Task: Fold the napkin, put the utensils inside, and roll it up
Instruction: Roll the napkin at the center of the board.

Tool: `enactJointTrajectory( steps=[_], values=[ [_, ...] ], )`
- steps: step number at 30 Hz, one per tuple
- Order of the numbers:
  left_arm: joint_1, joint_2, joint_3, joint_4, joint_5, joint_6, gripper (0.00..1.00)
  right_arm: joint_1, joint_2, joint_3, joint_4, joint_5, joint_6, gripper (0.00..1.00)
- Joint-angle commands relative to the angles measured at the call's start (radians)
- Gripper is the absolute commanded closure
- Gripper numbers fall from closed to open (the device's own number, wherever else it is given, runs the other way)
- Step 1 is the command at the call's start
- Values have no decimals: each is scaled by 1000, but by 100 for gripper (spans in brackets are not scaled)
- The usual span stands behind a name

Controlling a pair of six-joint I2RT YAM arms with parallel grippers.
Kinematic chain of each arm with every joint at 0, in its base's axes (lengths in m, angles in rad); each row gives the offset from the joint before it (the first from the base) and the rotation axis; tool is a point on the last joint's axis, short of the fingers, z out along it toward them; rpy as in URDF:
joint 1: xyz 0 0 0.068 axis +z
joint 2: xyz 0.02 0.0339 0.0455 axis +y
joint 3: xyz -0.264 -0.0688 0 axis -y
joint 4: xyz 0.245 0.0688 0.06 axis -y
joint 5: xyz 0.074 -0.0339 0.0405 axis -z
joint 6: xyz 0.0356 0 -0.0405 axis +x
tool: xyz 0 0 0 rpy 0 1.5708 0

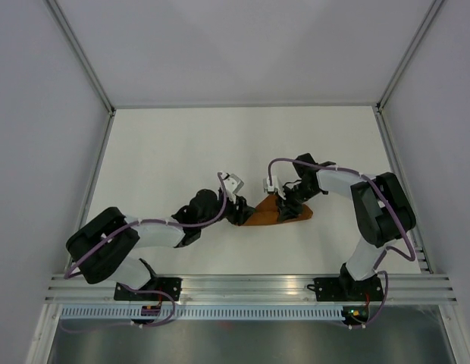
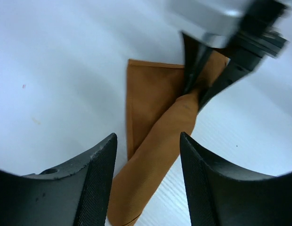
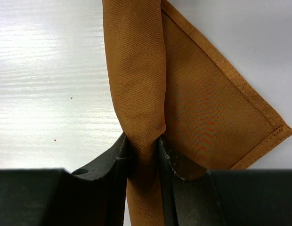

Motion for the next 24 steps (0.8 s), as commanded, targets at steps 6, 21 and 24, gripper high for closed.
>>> enactJointTrajectory(
  steps=[6, 21, 24],
  values=[
    [-198, 53, 32, 236, -244, 456, 29, -27, 184, 126, -228, -11, -106, 74],
    [-345, 342, 228, 21, -255, 900, 21, -57, 307, 230, -320, -1, -106, 74],
    [-346, 373, 254, -23, -255, 918, 20, -55, 323, 239, -331, 2, -106, 74]
  ],
)
